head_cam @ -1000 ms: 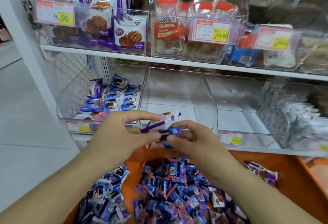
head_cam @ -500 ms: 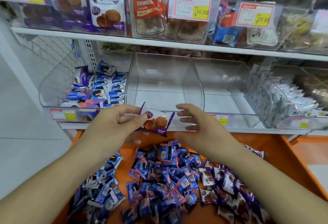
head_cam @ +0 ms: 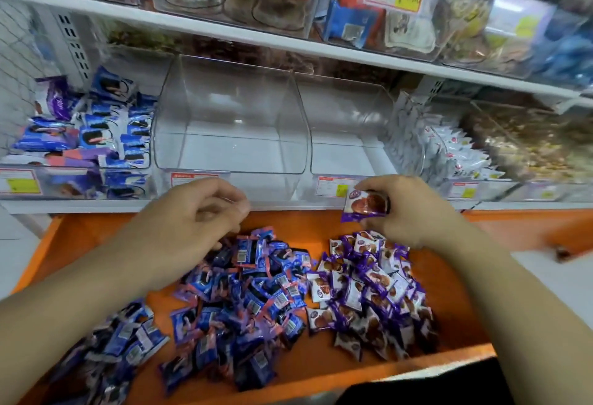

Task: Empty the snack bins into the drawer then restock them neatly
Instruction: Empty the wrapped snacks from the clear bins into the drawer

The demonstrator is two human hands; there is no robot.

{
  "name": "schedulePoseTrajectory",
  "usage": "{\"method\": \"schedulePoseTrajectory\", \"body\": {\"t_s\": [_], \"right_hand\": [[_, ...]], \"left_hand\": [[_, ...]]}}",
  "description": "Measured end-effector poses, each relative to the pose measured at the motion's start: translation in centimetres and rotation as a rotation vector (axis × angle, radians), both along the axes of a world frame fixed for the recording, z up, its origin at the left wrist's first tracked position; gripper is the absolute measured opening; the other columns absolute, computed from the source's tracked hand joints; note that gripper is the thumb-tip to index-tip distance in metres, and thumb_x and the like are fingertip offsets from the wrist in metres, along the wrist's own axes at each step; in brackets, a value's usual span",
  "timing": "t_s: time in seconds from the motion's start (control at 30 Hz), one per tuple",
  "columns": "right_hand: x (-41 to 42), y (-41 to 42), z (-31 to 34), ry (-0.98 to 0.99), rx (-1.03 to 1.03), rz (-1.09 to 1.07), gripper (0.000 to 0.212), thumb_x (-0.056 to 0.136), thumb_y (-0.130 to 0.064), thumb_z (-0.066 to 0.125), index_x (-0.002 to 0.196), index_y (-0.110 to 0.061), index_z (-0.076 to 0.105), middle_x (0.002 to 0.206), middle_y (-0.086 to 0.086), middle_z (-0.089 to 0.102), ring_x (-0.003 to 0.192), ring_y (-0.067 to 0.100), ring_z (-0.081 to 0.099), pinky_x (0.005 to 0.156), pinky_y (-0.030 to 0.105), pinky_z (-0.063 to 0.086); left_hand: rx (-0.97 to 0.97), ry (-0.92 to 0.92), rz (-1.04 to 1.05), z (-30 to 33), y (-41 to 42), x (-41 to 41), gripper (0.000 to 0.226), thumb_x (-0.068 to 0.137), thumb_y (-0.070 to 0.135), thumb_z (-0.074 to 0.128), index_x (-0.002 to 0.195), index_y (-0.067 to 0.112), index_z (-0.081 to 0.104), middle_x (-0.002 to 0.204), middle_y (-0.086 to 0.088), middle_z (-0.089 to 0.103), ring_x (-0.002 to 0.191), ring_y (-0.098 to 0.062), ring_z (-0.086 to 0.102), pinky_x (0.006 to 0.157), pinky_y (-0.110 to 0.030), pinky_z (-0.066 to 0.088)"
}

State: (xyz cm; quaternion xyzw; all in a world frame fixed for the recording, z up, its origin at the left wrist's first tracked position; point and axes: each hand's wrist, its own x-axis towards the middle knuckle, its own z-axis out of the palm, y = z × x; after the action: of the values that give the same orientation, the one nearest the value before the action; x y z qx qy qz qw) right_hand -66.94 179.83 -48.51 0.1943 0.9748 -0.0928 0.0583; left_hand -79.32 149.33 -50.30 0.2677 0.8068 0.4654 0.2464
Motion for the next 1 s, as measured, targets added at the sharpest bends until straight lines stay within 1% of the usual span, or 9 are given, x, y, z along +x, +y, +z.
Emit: {"method": "schedulePoseTrajectory", "body": {"t_s": [0.17,0.3,0.37,0.43,0.5,0.6,0.73,0.83,1.0], "right_hand": [[2.2,4.2,-0.7,-0.170,0.041,-0.234,0.097,0.077,-0.028,0.087,0.160,-0.026,0.038,0.155,0.007,0.053,0.138,0.027,0.054,0.108,0.035,0.046],[1.0,2.3,-0.5,-0.022,0.008,-0.145,0.080,0.083,-0.035,0.084,0.154,-0.034,0.047,0.153,-0.001,0.055,0.139,0.022,0.052,0.111,0.035,0.043],[0.1,0.5,-0.4,0.045,-0.025,-0.074,0.072,0.087,-0.039,0.082,0.151,-0.037,0.050,0.151,-0.007,0.055,0.138,0.016,0.052,0.111,0.033,0.042],[-0.8,-1.5,-0.1,0.100,-0.047,0.010,0.062,0.091,-0.039,0.079,0.147,-0.039,0.053,0.143,-0.014,0.058,0.129,0.009,0.055,0.105,0.023,0.042],[-1.9,-3.4,0.5,0.211,-0.063,0.070,0.054,0.092,-0.036,0.078,0.142,-0.037,0.059,0.131,-0.017,0.063,0.109,-0.002,0.058,0.093,0.013,0.041],[-3.9,-6.5,1.1,0.381,-0.150,0.080,0.042,0.090,-0.034,0.077,0.129,-0.041,0.063,0.118,-0.021,0.067,0.099,-0.010,0.061,0.084,0.009,0.043],[-7.7,-11.5,0.7,0.473,-0.259,0.188,0.045,0.086,-0.039,0.075,0.128,-0.046,0.062,0.116,-0.030,0.066,0.108,-0.007,0.063,0.092,0.028,0.057],[-12.7,-16.7,0.7,0.442,-0.330,0.322,0.055,0.089,-0.046,0.073,0.139,-0.051,0.051,0.127,-0.031,0.059,0.118,-0.004,0.058,0.096,0.027,0.054],[-26.1,-25.7,0.7,0.317,-0.310,0.502,0.081,0.092,-0.044,0.077,0.158,-0.044,0.031,0.157,-0.016,0.041,0.142,0.005,0.040,0.118,0.029,0.037]], "left_hand": [[-0.013,0.067,-0.003,0.6,-0.1,0.0,0.055,0.070,0.072,0.047,0.111,0.040,0.067,0.104,0.026,0.073,0.094,0.006,0.070,0.086,-0.034,0.060],[-0.034,0.101,0.013,0.9,-0.6,-0.3,0.054,0.071,0.077,0.047,0.109,0.045,0.068,0.106,0.027,0.072,0.098,0.007,0.068,0.092,-0.035,0.057],[-0.058,0.141,0.021,1.0,-1.1,-0.7,0.045,0.078,0.074,0.048,0.110,0.047,0.066,0.107,0.027,0.070,0.100,0.013,0.063,0.092,-0.025,0.053],[-0.104,0.201,0.028,1.0,-2.0,-1.5,0.032,0.090,0.066,0.051,0.112,0.047,0.064,0.109,0.028,0.067,0.102,0.018,0.057,0.087,-0.013,0.048],[-0.143,0.288,0.037,1.0,-3.7,-3.2,0.028,0.095,0.063,0.053,0.117,0.048,0.061,0.113,0.030,0.065,0.106,0.017,0.056,0.092,-0.016,0.050],[-0.210,0.458,0.099,1.2,-7.2,-7.4,0.037,0.096,0.062,0.054,0.127,0.044,0.059,0.126,0.029,0.062,0.113,0.012,0.055,0.096,-0.020,0.046],[-0.299,0.597,0.165,0.6,-13.1,-13.3,0.066,0.090,0.073,0.042,0.144,0.037,0.053,0.149,0.017,0.050,0.130,-0.004,0.051,0.104,-0.023,0.041],[-0.342,0.609,0.219,-1.3,-17.8,-16.6,0.078,0.090,0.081,0.037,0.156,0.040,0.038,0.167,0.012,0.027,0.151,-0.006,0.031,0.123,-0.031,0.031],[-0.290,0.644,0.302,-3.7,-21.0,-18.4,0.082,0.094,0.065,0.052,0.163,0.036,0.020,0.168,0.020,0.012,0.148,0.010,0.009,0.119,-0.012,0.010]]}}
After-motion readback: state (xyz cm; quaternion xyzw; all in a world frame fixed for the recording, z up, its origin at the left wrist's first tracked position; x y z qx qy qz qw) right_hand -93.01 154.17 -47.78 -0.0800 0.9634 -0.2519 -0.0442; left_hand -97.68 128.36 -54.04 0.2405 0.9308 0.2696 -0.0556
